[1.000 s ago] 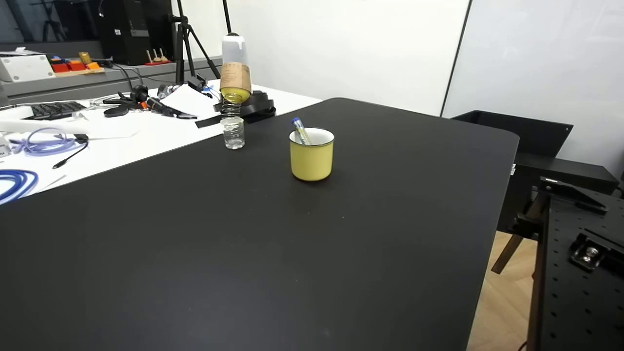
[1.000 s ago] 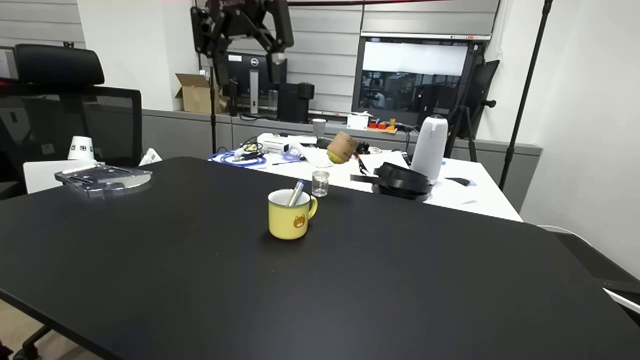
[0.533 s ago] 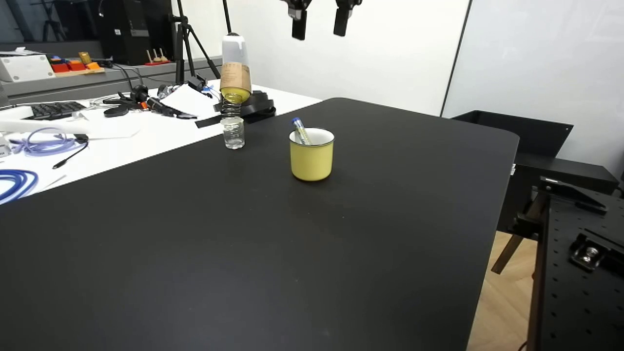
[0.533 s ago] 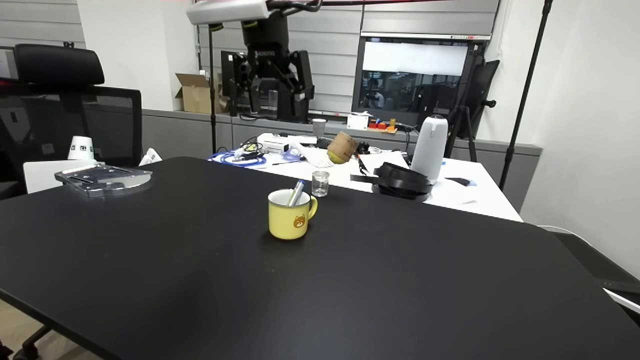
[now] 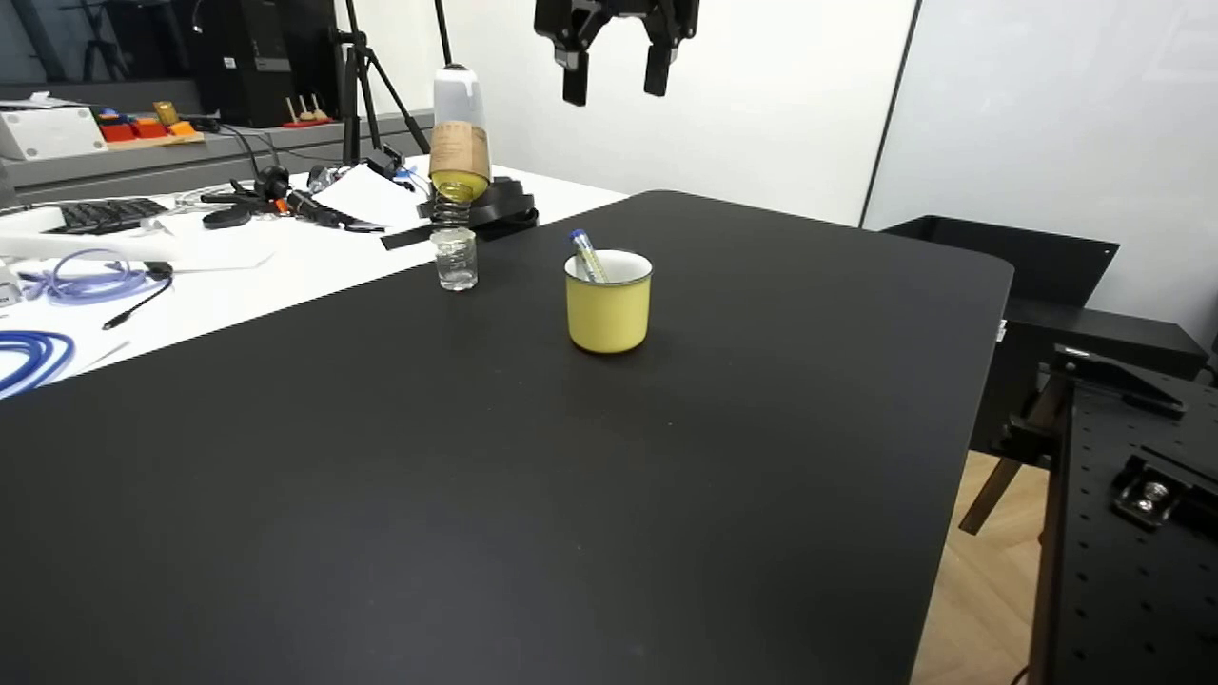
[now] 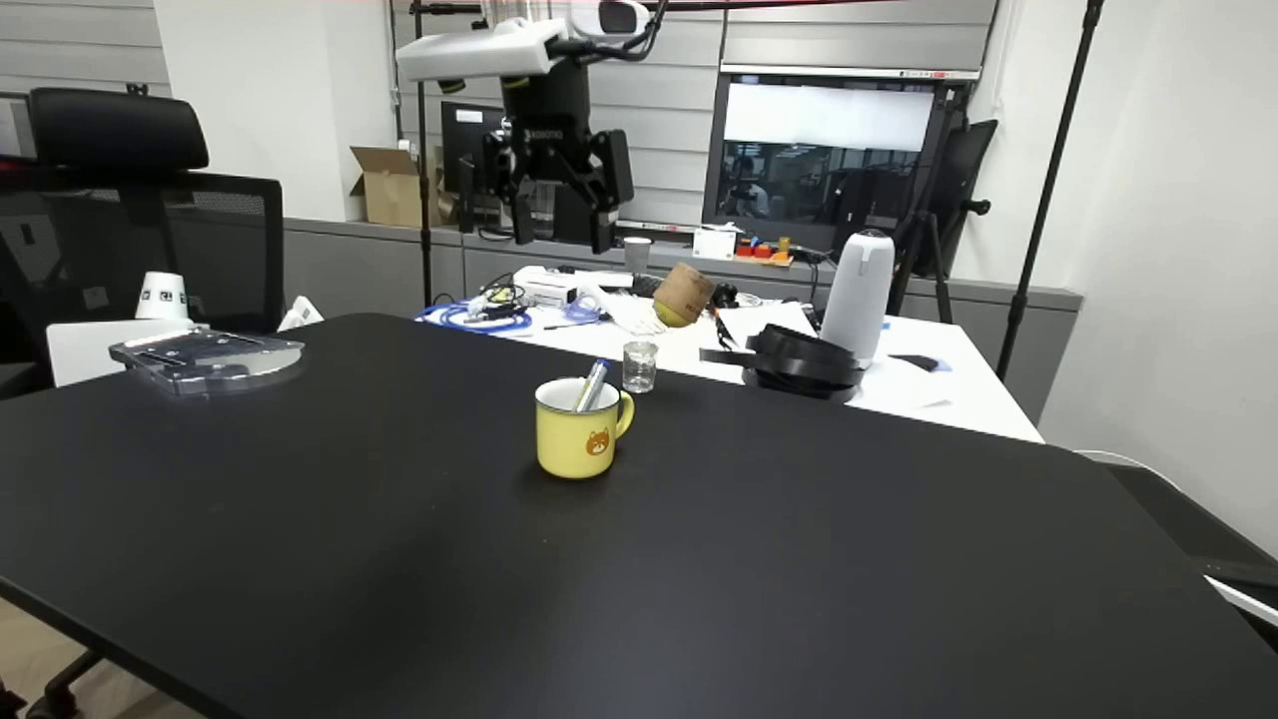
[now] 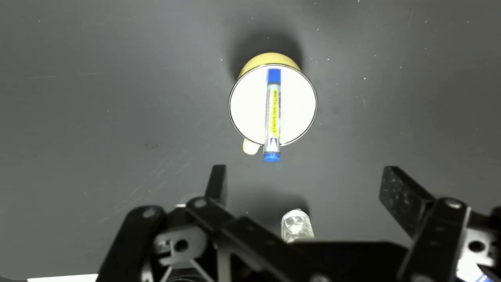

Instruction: Remove the marker from the mug and put it on the table

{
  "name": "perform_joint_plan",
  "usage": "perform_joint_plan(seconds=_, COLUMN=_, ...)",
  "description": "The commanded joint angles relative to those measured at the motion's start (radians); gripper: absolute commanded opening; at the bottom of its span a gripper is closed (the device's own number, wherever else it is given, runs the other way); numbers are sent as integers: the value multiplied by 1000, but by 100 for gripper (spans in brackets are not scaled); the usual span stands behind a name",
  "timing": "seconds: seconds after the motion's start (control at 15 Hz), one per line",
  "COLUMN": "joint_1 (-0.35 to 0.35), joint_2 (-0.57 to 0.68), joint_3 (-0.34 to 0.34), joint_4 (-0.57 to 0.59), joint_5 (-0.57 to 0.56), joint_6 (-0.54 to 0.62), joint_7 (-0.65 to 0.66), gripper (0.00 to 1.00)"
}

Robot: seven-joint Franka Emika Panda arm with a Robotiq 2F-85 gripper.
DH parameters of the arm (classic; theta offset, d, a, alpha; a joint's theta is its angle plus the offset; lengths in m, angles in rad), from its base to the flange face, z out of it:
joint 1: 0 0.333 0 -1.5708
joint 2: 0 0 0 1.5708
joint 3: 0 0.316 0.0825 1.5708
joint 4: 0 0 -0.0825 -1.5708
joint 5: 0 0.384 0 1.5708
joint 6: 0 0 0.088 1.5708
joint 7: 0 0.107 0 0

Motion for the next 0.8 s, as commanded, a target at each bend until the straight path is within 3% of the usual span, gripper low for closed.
perform_joint_plan(seconds=0.0, joint_1=6, joint_2=137, joint_3=-26, joint_4=90, joint_5=6, joint_6=3, joint_7=91, gripper=100)
perform_joint_plan(seconds=0.4, joint_1=24, joint_2=317, joint_3=-62, joint_4=195, joint_5=22, joint_6=62, joint_7=156, gripper=100)
perform_joint_plan(seconds=0.73, joint_1=50, joint_2=394, joint_3=-68, joint_4=262, joint_5=37, joint_6=54, joint_7=160, gripper=100)
